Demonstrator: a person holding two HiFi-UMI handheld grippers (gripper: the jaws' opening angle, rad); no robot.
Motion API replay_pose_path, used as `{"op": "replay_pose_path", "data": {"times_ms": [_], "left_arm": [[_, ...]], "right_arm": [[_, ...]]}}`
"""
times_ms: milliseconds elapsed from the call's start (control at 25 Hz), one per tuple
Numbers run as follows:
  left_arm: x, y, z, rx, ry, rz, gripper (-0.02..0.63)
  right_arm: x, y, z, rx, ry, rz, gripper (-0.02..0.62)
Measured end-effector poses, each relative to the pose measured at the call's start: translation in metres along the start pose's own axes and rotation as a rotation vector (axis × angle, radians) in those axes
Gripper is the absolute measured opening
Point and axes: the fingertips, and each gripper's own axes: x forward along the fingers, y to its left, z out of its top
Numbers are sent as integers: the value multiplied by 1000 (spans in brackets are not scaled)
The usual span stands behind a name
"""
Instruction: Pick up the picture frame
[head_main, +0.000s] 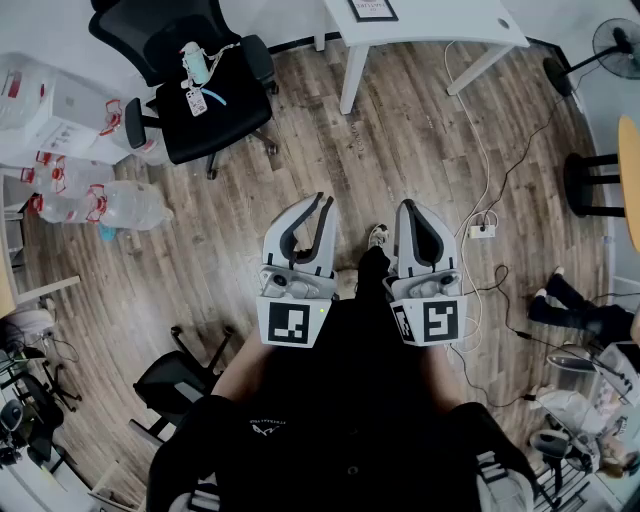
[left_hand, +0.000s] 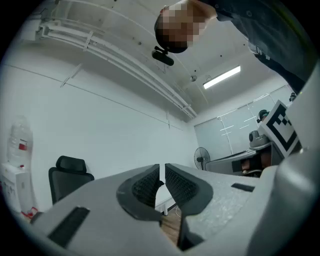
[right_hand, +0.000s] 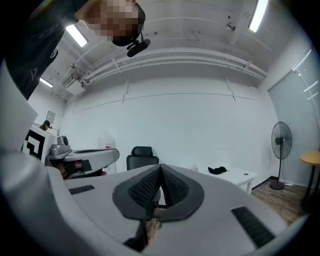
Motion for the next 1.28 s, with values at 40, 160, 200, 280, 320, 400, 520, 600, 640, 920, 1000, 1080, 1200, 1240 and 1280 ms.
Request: {"op": "replay_pose_path", "data": {"times_ms": [40,160,200,280,320,400,520,600,640,920,1000,1080,1200,1240,1280], "left_arm": [[-8,1,4,-8,1,16,40],[-31,1,15,-28,4,50,40],[-37,1,18,-29,4,54,40],[-41,-2,20,-24,7,55,40],[-41,-4,19,-19,10,50,40],[-38,-13,17,-15,15,41,40],[-30,-37,15,-17,21,30,40],[-23,-50,17,-9,21,34,40],[-20,-54,20,-7,18,40,40],[14,-100,28,-18,1,57,30],[28,-115,27,-8,2,66,25],[41,-130,28,6,-3,80,25],[60,-150,31,24,-15,115,17],[65,-155,32,21,-19,135,13],[70,-159,32,15,-24,155,9]], "right_arm": [[-6,5,2,6,1,6,-2],[-24,18,11,14,3,18,-2],[-29,20,14,14,0,18,-2],[-35,21,18,17,-5,11,-2],[-37,20,19,18,-8,6,-2],[-45,16,18,20,-9,-3,-2],[-65,-1,10,26,6,-16,-2],[-75,-18,8,34,8,-25,-2],[-78,-26,8,37,5,-27,-2],[-82,-76,18,40,-41,13,-2],[-84,-95,18,60,-52,31,-2],[-88,-119,17,81,-51,33,-2],[-98,-156,16,88,-53,22,-2],[-100,-167,15,87,-57,23,-2],[-102,-176,15,83,-61,24,-2]]}}
